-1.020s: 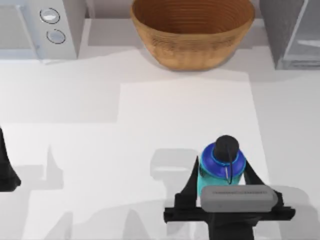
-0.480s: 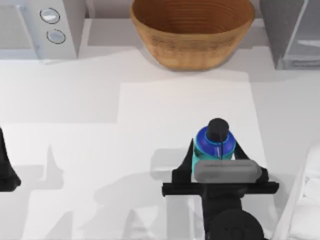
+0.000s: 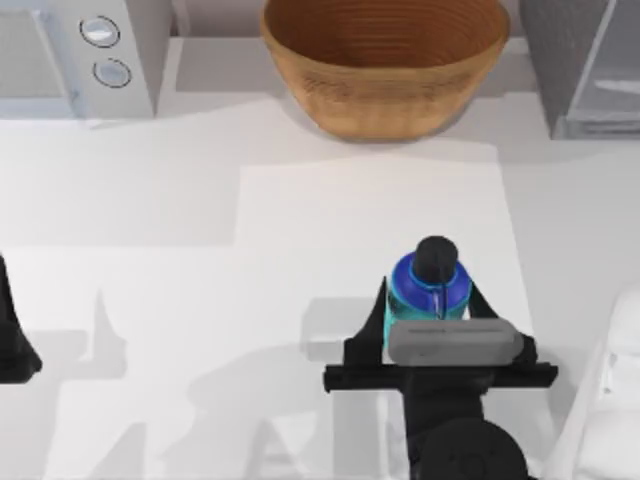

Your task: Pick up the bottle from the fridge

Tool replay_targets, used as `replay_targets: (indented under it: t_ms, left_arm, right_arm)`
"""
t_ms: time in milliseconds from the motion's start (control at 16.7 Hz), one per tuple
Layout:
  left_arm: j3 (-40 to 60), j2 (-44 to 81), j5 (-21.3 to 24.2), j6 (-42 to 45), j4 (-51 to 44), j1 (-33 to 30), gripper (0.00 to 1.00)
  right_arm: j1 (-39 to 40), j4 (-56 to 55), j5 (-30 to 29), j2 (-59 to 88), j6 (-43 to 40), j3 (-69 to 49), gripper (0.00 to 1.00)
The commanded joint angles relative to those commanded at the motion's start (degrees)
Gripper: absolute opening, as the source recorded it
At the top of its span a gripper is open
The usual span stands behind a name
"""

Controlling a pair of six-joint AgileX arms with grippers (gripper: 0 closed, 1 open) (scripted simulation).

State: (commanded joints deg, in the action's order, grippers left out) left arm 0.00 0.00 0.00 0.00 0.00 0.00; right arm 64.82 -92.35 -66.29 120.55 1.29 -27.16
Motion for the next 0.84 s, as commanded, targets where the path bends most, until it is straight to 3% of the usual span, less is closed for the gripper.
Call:
replay_targets:
  t_ms: [480, 840]
  left_arm:
    - [0.0, 0.0, 0.0, 0.0, 0.0, 0.0, 1.00]
    - [0.0, 0.0, 0.0, 0.0, 0.0, 0.0, 1.00]
  right_arm:
    - [0.0, 0.0, 0.0, 0.0, 0.0, 0.0, 0.98]
    - [0.0, 0.0, 0.0, 0.0, 0.0, 0.0, 1.00]
